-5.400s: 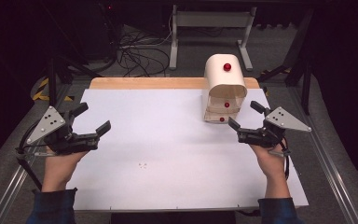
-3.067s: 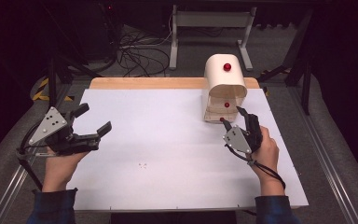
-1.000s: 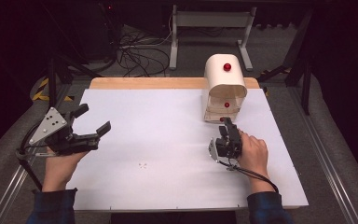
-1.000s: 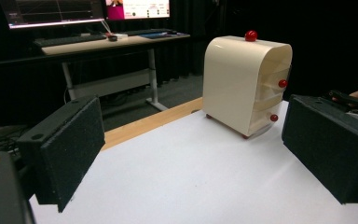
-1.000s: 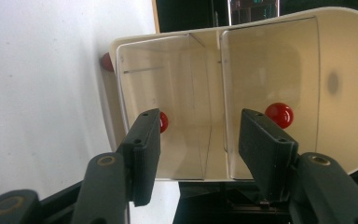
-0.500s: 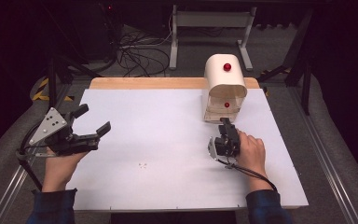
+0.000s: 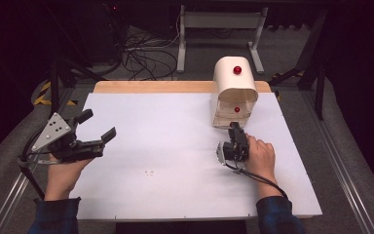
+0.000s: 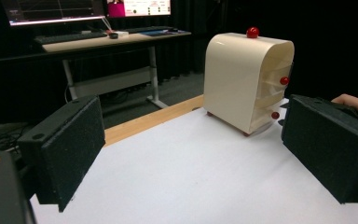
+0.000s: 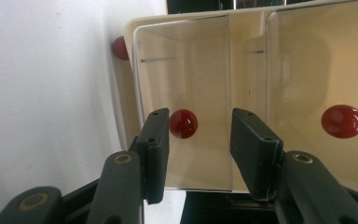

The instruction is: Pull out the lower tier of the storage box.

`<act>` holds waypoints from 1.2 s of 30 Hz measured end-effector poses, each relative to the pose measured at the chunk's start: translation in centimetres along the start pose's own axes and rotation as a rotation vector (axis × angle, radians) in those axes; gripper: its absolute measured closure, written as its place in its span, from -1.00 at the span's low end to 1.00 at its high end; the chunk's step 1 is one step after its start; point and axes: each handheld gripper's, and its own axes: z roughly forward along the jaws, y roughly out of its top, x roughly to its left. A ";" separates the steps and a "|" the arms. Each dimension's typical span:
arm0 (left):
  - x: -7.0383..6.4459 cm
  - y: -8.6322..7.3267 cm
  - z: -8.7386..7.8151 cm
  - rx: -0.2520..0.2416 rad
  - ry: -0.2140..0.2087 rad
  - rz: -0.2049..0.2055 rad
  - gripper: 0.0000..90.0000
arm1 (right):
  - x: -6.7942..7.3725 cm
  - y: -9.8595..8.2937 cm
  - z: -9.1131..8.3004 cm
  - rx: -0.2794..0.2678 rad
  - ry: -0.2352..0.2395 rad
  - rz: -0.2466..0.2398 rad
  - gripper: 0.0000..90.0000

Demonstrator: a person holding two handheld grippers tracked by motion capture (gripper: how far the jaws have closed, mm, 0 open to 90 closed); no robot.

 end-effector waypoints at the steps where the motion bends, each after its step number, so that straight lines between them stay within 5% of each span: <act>1: 0.0 -0.1 0.0 0.001 0.005 -0.001 -0.84 | 0.0 0.0 0.1 -0.003 -0.003 0.003 0.31; 17: 0.0 -0.1 -0.1 -0.001 0.005 0.001 -0.83 | 0.7 -0.1 0.8 0.016 0.003 0.014 0.38; 36: 0.0 -0.2 -0.2 0.000 0.008 0.000 -0.83 | 1.3 -0.1 1.6 0.012 -0.043 -0.015 0.40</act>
